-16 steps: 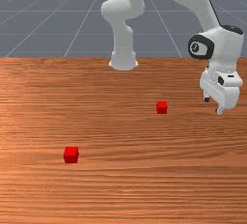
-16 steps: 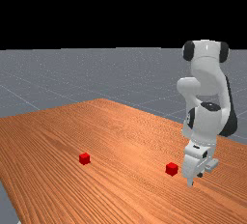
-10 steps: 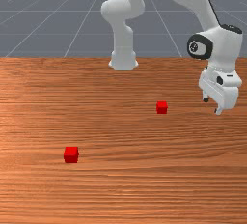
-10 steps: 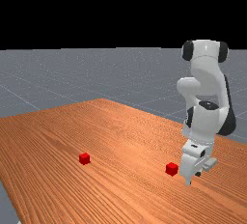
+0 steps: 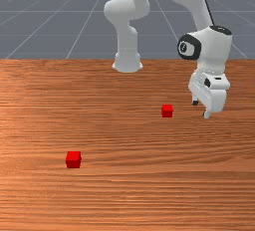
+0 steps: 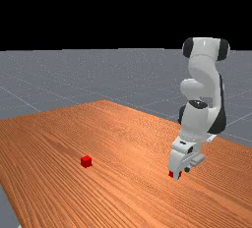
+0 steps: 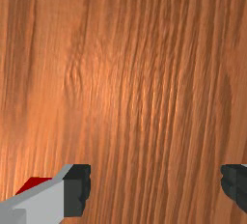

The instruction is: Stack all the cube

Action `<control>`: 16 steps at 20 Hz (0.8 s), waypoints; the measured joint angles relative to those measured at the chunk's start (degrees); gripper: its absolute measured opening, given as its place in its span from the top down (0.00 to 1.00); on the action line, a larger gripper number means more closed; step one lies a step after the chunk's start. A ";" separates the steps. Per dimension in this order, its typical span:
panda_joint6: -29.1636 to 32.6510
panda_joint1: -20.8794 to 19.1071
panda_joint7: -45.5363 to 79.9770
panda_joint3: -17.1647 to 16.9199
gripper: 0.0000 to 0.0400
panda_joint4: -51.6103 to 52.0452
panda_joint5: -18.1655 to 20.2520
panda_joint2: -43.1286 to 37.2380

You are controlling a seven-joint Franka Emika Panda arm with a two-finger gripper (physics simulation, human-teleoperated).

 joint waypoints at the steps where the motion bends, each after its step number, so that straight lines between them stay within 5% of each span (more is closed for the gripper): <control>1: 0.51 -0.48 -0.66 -0.04 0.00 -0.84 0.04 -0.46; 4: 3.57 -2.47 -2.86 0.35 0.00 -3.43 1.00 -1.66; 12: 8.63 2.20 3.72 -0.67 0.00 -19.41 -2.38 -11.28; 16: 10.57 -0.43 -1.43 -0.80 0.00 -22.59 -2.09 -13.06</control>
